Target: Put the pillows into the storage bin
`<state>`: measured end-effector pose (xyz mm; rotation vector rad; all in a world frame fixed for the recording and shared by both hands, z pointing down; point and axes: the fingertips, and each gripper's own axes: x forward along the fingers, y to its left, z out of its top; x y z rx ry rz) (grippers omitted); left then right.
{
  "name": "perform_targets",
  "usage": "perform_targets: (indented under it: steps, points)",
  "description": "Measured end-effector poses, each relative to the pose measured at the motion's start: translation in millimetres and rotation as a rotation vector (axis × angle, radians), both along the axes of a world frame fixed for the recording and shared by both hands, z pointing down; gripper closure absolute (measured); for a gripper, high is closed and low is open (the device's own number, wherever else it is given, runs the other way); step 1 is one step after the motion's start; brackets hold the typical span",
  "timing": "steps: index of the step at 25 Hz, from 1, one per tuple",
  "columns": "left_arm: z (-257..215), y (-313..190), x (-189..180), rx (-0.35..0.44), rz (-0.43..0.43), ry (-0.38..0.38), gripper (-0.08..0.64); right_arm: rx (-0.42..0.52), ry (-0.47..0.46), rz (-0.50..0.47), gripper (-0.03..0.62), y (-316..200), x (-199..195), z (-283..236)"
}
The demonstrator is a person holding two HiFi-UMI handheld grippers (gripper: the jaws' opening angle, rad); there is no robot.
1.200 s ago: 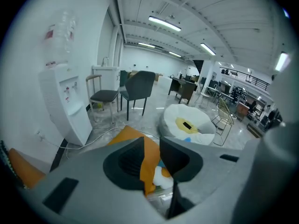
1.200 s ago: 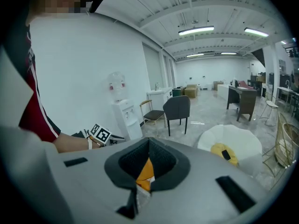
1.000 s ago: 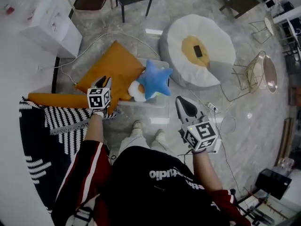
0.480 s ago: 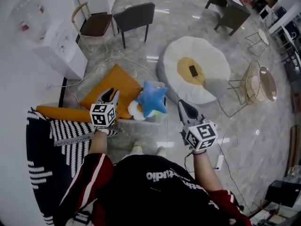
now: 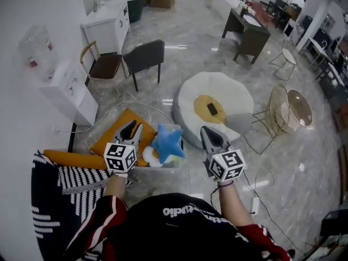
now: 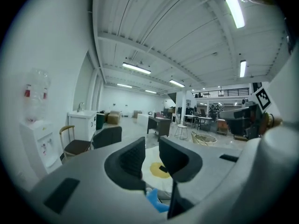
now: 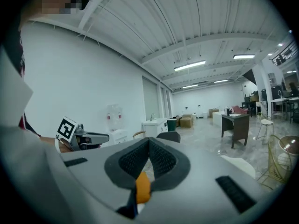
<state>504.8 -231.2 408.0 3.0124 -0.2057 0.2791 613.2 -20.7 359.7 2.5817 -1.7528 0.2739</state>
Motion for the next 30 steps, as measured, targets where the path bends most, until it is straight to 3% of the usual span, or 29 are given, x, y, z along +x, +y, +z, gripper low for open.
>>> perform_targets:
  steps: [5,11,20,30]
  points:
    - [-60.7,35.5,13.9,0.076,0.038,0.096,0.5,0.046,0.044,0.05,0.589,21.9,7.6,-29.4]
    - [-101.1,58.4,24.3,0.097,0.04,0.167,0.555,0.084,0.079,0.124,0.589,49.0,15.5,-54.4]
    - [-119.3,89.3,33.5,0.105,0.12,0.223,0.557,0.108,0.096,0.267,0.597,89.5,24.5,-61.7]
    - [-117.3,115.9,44.3,0.16,0.16,0.222,0.555,0.101,0.088,0.331,0.6,119.1,26.2,-58.6]
